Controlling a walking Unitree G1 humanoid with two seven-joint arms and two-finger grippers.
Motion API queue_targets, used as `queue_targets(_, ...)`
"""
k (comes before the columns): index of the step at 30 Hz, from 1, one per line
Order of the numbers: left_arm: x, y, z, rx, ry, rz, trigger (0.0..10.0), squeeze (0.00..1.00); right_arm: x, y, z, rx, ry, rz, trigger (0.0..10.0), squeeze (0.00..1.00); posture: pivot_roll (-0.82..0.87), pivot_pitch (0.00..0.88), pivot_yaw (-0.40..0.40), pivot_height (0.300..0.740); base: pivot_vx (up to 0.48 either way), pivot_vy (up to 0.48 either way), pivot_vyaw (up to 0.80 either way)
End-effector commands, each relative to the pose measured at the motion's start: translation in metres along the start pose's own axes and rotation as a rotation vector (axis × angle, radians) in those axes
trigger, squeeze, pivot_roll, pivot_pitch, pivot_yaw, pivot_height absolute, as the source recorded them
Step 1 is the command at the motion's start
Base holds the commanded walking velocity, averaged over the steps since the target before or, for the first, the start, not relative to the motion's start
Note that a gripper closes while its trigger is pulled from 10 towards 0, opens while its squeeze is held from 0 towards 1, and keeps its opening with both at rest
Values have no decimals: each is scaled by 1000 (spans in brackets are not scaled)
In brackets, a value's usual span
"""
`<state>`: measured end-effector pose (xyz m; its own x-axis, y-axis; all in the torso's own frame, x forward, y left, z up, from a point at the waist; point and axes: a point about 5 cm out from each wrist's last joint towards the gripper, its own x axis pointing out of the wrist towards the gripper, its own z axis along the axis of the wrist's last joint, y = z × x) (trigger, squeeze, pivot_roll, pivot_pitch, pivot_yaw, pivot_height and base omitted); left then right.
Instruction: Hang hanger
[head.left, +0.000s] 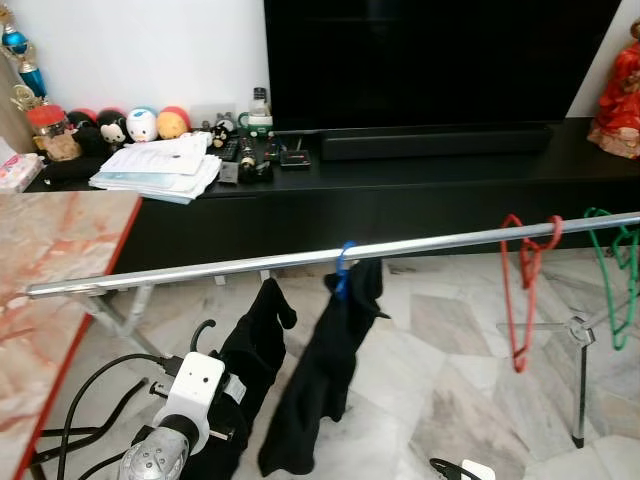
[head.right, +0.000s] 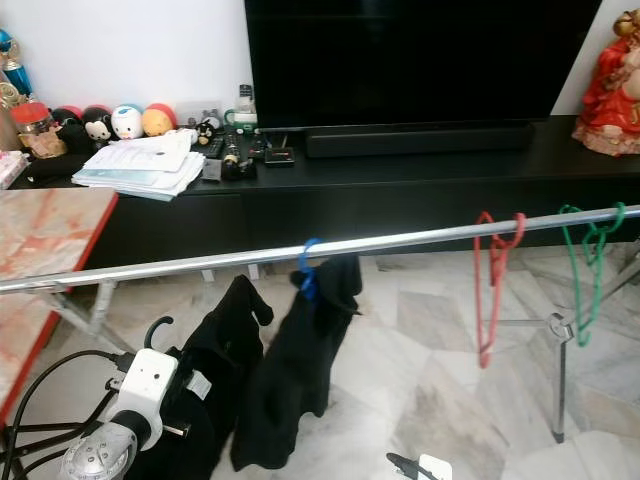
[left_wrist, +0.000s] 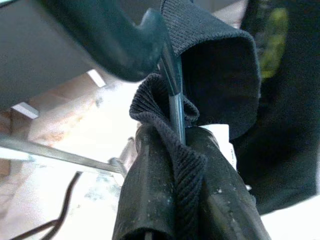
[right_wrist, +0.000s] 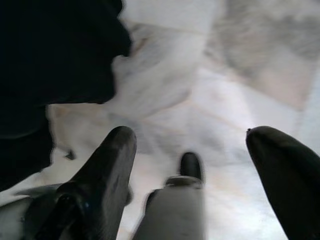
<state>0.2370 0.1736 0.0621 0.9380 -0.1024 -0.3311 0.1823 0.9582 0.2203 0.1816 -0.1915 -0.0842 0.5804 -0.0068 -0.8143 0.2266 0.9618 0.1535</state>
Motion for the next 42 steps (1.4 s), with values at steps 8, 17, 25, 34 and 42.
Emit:
queue_targets(8, -1, 2, 0, -21, -7, 37, 10000, 0, -1, -1, -4, 16, 10, -9, 10000, 0, 73, 25, 27, 740, 0, 0, 0)
queue_targets(17, -2, 0, -2, -33, 2, 28, 10000, 0, -1, -1, -4, 20, 11, -7, 10000, 0, 78, 42, 24, 740, 0, 0, 0)
queue_targets(25, -1, 1, -1, -36, -2, 34, 10000, 0, 0, -1, -3, 21, 9, -5, 10000, 0, 80, 48, 24, 740, 0, 0, 0)
queue_targets(34, -1, 1, 0, -52, -10, 33, 10000, 0, 0, 0, -3, 22, 9, -3, 10000, 0, 81, 52, 24, 740, -62, 0, 0)
queue_targets(42, 0, 1, 2, -51, -13, 35, 10000, 0, 0, 1, -3, 22, 9, -1, 10000, 0, 80, 57, 23, 740, -304, 0, 0)
